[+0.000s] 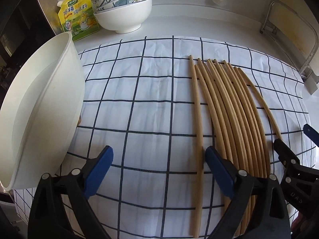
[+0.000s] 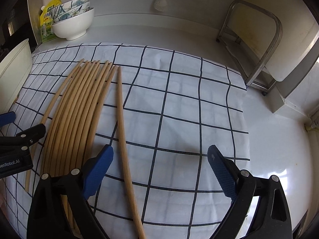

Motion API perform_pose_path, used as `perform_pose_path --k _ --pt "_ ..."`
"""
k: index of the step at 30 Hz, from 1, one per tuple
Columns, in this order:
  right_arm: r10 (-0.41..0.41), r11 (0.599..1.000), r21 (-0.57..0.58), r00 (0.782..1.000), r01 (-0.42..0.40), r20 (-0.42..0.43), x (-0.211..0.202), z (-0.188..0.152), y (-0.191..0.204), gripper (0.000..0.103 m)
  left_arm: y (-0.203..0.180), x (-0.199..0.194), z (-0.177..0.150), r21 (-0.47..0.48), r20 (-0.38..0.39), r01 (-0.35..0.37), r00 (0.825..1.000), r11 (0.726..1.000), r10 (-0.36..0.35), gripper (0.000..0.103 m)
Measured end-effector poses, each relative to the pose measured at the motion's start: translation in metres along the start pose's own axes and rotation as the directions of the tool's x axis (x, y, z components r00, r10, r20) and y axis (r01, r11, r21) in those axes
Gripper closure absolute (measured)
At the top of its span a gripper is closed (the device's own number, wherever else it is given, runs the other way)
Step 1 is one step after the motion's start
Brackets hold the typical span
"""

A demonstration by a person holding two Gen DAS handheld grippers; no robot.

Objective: Organize utensils
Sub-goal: 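Close the right tool on one wooden chopstick and lift it, then carry the chopstick into the white basin and open the right tool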

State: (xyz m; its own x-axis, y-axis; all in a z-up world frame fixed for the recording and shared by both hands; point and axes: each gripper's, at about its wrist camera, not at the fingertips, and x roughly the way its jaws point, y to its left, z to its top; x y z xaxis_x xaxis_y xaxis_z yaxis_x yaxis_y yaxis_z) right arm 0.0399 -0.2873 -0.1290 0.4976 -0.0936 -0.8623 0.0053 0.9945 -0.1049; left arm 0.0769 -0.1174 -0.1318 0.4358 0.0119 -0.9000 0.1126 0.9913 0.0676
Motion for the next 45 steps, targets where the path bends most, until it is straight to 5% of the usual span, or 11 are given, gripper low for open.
perform_pose_path --k 4,6,8,9,18,26,35,40,45 --pt "0.091 0.996 0.001 0.996 -0.091 -0.010 -0.003 0.001 0.005 0.057 -0.007 -0.005 0.000 0.023 0.008 0.044 0.999 0.999 -0.044 0.045" --pt "0.112 0.994 -0.009 0.994 -0.112 -0.015 -0.005 0.001 0.010 0.070 -0.011 -0.007 0.001 0.037 0.005 0.060 0.998 0.998 -0.060 0.063" --pt "0.120 0.993 -0.017 0.993 -0.120 -0.020 -0.006 0.002 0.014 0.085 -0.014 -0.008 0.001 0.054 -0.006 0.091 0.996 0.994 -0.090 0.092" --pt "0.122 0.992 -0.013 0.992 -0.122 -0.024 -0.006 0.003 0.015 0.095 -0.014 -0.008 0.002 0.057 -0.013 0.095 0.995 0.994 -0.094 0.096" --pt "0.203 0.973 0.117 0.979 -0.199 -0.030 -0.021 0.009 0.003 0.096 0.006 -0.019 0.007 0.023 -0.040 0.185 0.982 0.983 -0.184 0.096" --pt "0.243 0.961 0.123 0.969 -0.248 0.054 -0.071 0.040 0.038 0.097 0.042 -0.070 0.025 0.015 0.036 0.256 0.966 0.967 -0.257 0.096" --pt "0.372 0.926 0.016 0.921 -0.376 0.113 -0.096 0.103 0.150 0.096 0.151 -0.110 0.053 -0.033 0.152 0.186 0.972 0.982 -0.179 0.096" --pt "0.435 0.900 -0.047 0.898 -0.433 0.065 -0.080 0.127 0.229 0.097 0.219 -0.102 0.058 -0.101 0.162 0.111 0.982 0.989 -0.094 0.096" --pt "0.440 0.895 -0.083 0.898 -0.438 -0.003 -0.062 0.131 0.283 0.097 0.264 -0.076 0.054 -0.145 0.126 0.077 0.990 0.986 -0.059 0.096"
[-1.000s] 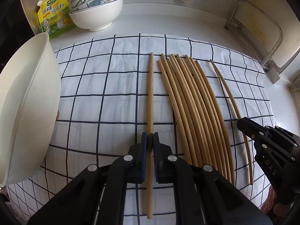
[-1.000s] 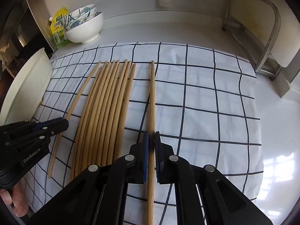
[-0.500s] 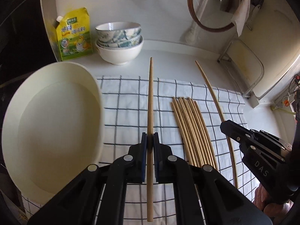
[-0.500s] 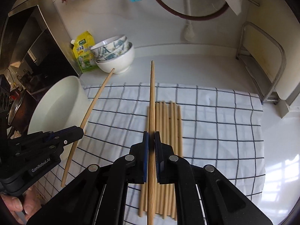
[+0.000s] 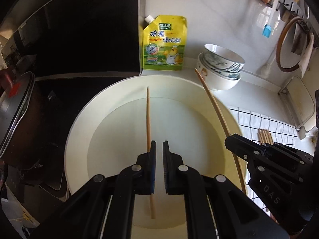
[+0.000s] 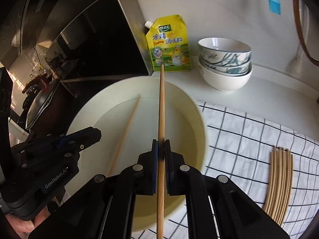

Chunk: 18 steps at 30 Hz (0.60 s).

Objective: Organize utensils
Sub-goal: 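Carry the chopstick into the white basin and open the right tool, then withdraw the right tool from the basin back toward the chopsticks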

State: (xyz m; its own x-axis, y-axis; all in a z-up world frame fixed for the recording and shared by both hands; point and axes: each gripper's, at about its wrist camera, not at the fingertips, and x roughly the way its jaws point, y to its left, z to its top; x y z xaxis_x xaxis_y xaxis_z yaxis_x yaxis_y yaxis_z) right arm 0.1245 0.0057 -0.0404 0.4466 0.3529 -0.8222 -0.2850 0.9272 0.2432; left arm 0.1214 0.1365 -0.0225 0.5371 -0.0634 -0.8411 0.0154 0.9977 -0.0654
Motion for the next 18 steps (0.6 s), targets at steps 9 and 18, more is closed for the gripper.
perform_pose_path --k 9,18 --pt "-0.020 1.000 0.022 0.996 0.022 -0.085 0.042 0.002 0.013 0.096 0.032 0.030 -0.005 -0.032 -0.055 0.002 0.998 0.999 -0.004 0.096" --pt "-0.061 0.997 0.053 0.998 0.063 -0.031 0.027 0.002 0.008 0.071 0.051 0.025 -0.007 -0.066 -0.044 -0.011 0.999 0.998 0.008 0.057"
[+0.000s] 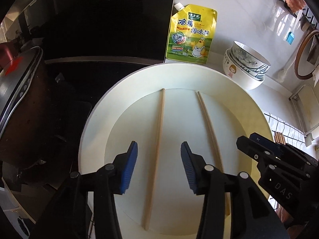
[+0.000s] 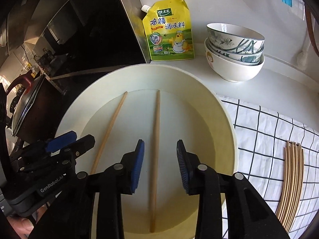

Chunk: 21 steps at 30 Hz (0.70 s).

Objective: Organize utensils
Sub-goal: 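Withdraw the right tool from the basin back toward the chopsticks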

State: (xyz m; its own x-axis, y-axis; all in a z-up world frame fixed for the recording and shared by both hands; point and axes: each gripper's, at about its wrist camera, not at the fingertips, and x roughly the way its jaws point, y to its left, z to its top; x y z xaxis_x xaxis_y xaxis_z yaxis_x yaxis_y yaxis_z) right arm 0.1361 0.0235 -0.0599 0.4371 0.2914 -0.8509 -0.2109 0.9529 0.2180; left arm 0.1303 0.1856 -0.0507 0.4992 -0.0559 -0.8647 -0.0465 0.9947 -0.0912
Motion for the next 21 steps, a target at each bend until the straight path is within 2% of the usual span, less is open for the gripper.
perform_pose_path --k 9,15,21 --pt "-0.022 0.999 0.025 1.000 0.022 0.014 -0.022 -0.018 -0.005 0.071 -0.001 -0.014 -0.004 0.026 0.020 -0.002 1.000 1.000 0.002 0.044" --pt "-0.046 0.998 0.052 0.998 0.044 0.034 -0.043 -0.030 -0.015 0.065 -0.013 -0.028 -0.012 0.056 0.033 0.020 0.999 0.998 -0.022 0.034" --pt "-0.065 0.995 0.081 0.997 0.060 0.053 -0.065 -0.042 -0.031 0.061 -0.032 -0.041 -0.021 0.087 0.037 0.036 0.999 0.996 -0.040 0.029"
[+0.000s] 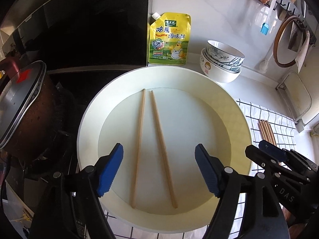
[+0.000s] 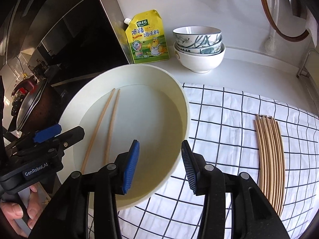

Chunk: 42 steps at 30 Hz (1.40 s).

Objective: Organize utensils
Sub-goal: 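Withdraw the right tool from the basin back toward the chopsticks, then lower the right tool over the chopstick row and position its fingers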

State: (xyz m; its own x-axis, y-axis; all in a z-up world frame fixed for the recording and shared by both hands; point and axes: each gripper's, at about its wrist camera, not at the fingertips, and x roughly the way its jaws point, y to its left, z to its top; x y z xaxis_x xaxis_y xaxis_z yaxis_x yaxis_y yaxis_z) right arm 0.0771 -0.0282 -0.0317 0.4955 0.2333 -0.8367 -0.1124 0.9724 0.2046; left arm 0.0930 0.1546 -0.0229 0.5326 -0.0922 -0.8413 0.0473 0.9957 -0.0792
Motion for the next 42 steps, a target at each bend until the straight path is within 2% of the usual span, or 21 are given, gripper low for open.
perform_pose_path --k 12,26,34,42 --pt "-0.080 0.991 0.114 0.996 0.075 0.039 -0.041 -0.025 -0.071 0.056 -0.071 -0.015 -0.012 0.116 -0.012 0.068 0.998 0.991 -0.067 0.024" --pt "-0.199 0.951 0.254 0.978 0.179 0.056 -0.086 -0.068 -0.174 0.051 -0.183 -0.012 -0.019 0.248 -0.049 0.164 0.986 0.955 -0.157 0.021" --pt "-0.227 0.929 0.309 0.973 0.203 0.042 -0.095 -0.088 -0.224 0.050 -0.232 -0.002 -0.032 0.292 -0.080 0.178 0.984 0.940 -0.161 0.021" --pt "-0.225 0.915 0.351 0.974 0.199 0.036 -0.093 -0.103 -0.270 0.050 -0.266 0.014 -0.040 0.298 -0.090 0.154 0.987 0.942 -0.133 0.021"
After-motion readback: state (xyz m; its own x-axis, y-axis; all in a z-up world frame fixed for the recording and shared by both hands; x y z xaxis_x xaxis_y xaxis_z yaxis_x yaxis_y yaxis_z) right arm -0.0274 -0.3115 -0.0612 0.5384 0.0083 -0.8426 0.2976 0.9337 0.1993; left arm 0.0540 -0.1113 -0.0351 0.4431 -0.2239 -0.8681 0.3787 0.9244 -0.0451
